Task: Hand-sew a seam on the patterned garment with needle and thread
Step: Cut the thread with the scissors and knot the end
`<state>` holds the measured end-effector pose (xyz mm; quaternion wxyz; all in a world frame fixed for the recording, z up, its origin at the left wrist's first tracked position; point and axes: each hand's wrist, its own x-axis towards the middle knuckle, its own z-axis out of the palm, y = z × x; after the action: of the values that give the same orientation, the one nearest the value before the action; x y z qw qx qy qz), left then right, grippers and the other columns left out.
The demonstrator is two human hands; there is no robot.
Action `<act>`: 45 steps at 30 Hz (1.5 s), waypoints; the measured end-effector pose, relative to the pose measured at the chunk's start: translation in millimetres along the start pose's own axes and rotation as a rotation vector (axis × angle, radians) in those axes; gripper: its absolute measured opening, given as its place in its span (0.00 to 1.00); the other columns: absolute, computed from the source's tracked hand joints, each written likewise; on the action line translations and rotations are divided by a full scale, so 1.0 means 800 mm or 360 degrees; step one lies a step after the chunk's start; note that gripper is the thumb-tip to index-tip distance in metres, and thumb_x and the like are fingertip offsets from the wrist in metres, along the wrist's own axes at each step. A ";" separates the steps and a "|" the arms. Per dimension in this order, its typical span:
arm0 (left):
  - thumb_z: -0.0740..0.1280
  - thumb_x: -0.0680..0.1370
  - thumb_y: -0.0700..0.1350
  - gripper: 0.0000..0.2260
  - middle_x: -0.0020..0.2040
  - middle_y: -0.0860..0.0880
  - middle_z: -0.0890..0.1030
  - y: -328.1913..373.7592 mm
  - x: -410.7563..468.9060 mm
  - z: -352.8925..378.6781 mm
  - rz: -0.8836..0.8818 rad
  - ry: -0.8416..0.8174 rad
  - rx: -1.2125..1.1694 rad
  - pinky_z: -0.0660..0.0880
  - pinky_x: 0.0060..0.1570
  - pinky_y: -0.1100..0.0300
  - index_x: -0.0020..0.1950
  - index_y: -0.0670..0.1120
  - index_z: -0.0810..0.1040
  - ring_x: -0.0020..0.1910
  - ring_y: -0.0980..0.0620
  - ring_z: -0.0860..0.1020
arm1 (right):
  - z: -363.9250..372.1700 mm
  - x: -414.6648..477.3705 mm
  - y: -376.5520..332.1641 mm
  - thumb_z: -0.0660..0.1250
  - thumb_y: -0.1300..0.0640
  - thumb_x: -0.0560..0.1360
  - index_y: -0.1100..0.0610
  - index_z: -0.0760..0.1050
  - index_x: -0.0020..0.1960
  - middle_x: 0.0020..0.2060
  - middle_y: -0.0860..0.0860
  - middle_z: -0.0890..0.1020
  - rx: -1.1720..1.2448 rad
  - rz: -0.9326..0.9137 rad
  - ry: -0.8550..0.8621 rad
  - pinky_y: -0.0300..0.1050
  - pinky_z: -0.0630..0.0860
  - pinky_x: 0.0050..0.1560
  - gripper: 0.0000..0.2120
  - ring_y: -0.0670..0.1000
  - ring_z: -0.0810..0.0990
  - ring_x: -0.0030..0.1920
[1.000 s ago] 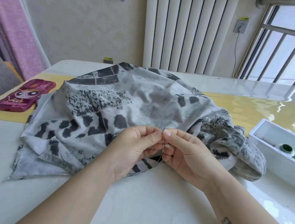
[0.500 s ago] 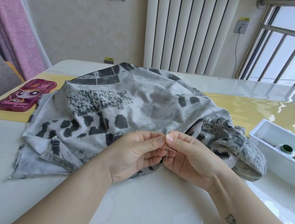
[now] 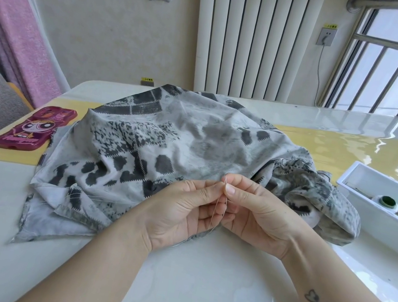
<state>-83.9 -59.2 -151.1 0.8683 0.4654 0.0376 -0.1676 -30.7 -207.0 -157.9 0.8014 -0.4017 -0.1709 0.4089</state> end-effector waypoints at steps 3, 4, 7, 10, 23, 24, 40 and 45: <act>0.69 0.69 0.42 0.05 0.36 0.45 0.80 0.000 0.001 -0.002 -0.0029 -0.0016 -0.0041 0.78 0.33 0.64 0.39 0.43 0.83 0.34 0.54 0.79 | -0.002 0.001 0.000 0.81 0.59 0.57 0.57 0.82 0.41 0.31 0.53 0.80 -0.0054 0.0014 0.0017 0.37 0.76 0.31 0.15 0.48 0.79 0.30; 0.70 0.68 0.42 0.05 0.37 0.44 0.81 0.000 0.000 -0.003 -0.0042 -0.0032 -0.0046 0.78 0.33 0.65 0.39 0.42 0.83 0.33 0.55 0.80 | -0.003 0.001 -0.001 0.82 0.59 0.56 0.56 0.82 0.41 0.31 0.52 0.80 -0.0071 0.0022 0.0025 0.37 0.75 0.32 0.16 0.47 0.79 0.30; 0.77 0.62 0.43 0.11 0.39 0.42 0.82 0.000 -0.001 -0.007 -0.0098 -0.0134 -0.0045 0.78 0.34 0.64 0.41 0.40 0.83 0.33 0.55 0.81 | -0.004 0.000 -0.001 0.83 0.58 0.54 0.56 0.83 0.41 0.29 0.52 0.80 -0.0083 0.0036 0.0025 0.37 0.74 0.31 0.17 0.47 0.78 0.29; 0.82 0.59 0.44 0.18 0.39 0.43 0.83 0.000 -0.002 -0.012 -0.0152 -0.0218 -0.0015 0.79 0.35 0.64 0.43 0.39 0.83 0.34 0.55 0.81 | -0.004 -0.001 -0.003 0.82 0.57 0.56 0.56 0.83 0.40 0.27 0.51 0.79 -0.0121 0.0037 -0.0034 0.36 0.73 0.32 0.15 0.46 0.76 0.28; 0.79 0.61 0.42 0.10 0.35 0.47 0.83 0.002 -0.006 -0.013 -0.0197 -0.0230 -0.0037 0.78 0.35 0.65 0.39 0.42 0.84 0.31 0.58 0.79 | 0.000 -0.005 -0.003 0.80 0.58 0.59 0.57 0.81 0.34 0.29 0.52 0.80 -0.0294 -0.0022 0.0025 0.34 0.68 0.31 0.09 0.44 0.71 0.27; 0.76 0.64 0.42 0.08 0.36 0.46 0.83 0.003 -0.006 -0.012 -0.0159 -0.0181 0.0006 0.79 0.36 0.65 0.41 0.42 0.83 0.32 0.57 0.80 | 0.003 -0.005 -0.004 0.79 0.61 0.60 0.57 0.81 0.33 0.28 0.51 0.79 -0.0311 -0.0028 0.0090 0.34 0.69 0.31 0.07 0.44 0.70 0.27; 0.59 0.82 0.46 0.11 0.24 0.55 0.61 0.085 -0.044 0.033 0.0841 0.0559 0.1098 0.66 0.34 0.60 0.46 0.45 0.79 0.24 0.56 0.60 | 0.120 -0.015 -0.140 0.63 0.66 0.77 0.65 0.73 0.50 0.42 0.57 0.82 0.0224 -0.0759 0.0422 0.39 0.82 0.40 0.03 0.52 0.84 0.42; 0.58 0.83 0.45 0.12 0.25 0.54 0.60 0.115 -0.079 0.018 0.0883 0.0782 0.0995 0.62 0.31 0.61 0.45 0.44 0.78 0.22 0.57 0.59 | 0.139 -0.014 -0.140 0.67 0.59 0.76 0.57 0.74 0.44 0.44 0.51 0.80 -0.0712 -0.1087 0.1015 0.44 0.77 0.54 0.03 0.50 0.80 0.50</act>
<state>-114.4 -8.2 -55.8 0.6642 0.7223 0.0638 0.1819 -46.5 -198.0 -0.5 0.7958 -0.5893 -0.1228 -0.0652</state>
